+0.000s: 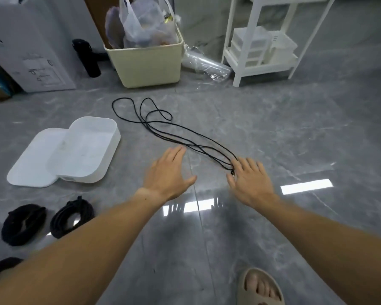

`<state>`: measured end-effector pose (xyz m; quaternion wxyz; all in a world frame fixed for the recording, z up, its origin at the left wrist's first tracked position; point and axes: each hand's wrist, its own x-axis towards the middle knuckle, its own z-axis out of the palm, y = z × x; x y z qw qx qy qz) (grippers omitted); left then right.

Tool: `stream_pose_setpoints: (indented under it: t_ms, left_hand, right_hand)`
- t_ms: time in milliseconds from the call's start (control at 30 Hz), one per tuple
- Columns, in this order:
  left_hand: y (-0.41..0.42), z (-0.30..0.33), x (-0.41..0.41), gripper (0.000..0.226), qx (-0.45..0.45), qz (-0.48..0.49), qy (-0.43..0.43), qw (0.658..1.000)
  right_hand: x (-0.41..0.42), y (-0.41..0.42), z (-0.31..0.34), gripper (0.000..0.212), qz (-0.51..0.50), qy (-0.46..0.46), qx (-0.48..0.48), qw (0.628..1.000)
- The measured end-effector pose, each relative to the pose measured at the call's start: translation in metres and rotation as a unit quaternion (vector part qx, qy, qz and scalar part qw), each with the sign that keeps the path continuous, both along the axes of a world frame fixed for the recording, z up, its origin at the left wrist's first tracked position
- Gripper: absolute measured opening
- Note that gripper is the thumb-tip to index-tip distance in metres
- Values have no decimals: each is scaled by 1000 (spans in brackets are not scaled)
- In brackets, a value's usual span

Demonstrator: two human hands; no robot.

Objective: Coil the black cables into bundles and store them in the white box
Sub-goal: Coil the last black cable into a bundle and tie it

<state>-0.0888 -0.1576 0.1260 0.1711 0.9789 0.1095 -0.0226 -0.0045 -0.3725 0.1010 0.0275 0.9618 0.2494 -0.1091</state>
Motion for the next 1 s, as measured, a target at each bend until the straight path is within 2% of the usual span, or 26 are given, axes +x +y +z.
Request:
stream_pose_setpoints:
  t_ms: [267, 400, 533, 667, 767, 833, 1000]
  left_hand:
    - [-8, -90, 34, 86, -15, -10, 2, 1000]
    - [-5, -119, 45, 84, -20, -7, 5, 1000]
    - [1, -136, 47, 85, -31, -14, 15, 999]
    - [4, -141, 45, 84, -42, -17, 13, 999]
    - [3, -135, 40, 83, -47, -16, 23, 999]
    - [1, -125, 35, 83, -43, -26, 42, 998]
    - [-1, -72, 27, 79, -34, -46, 71, 996]
  right_hand:
    - [50, -2, -78, 50, -22, 15, -6, 1000]
    - [74, 10, -102, 54, -49, 26, 19, 998]
    - [88, 14, -119, 51, -97, 75, -2, 992]
    - [89, 19, -126, 44, -139, 105, 16, 985]
    - [76, 26, -123, 51, -168, 168, 23, 971]
    - [60, 29, -119, 46, -171, 213, 28, 962]
    - [35, 46, -67, 23, -176, 261, 165, 935]
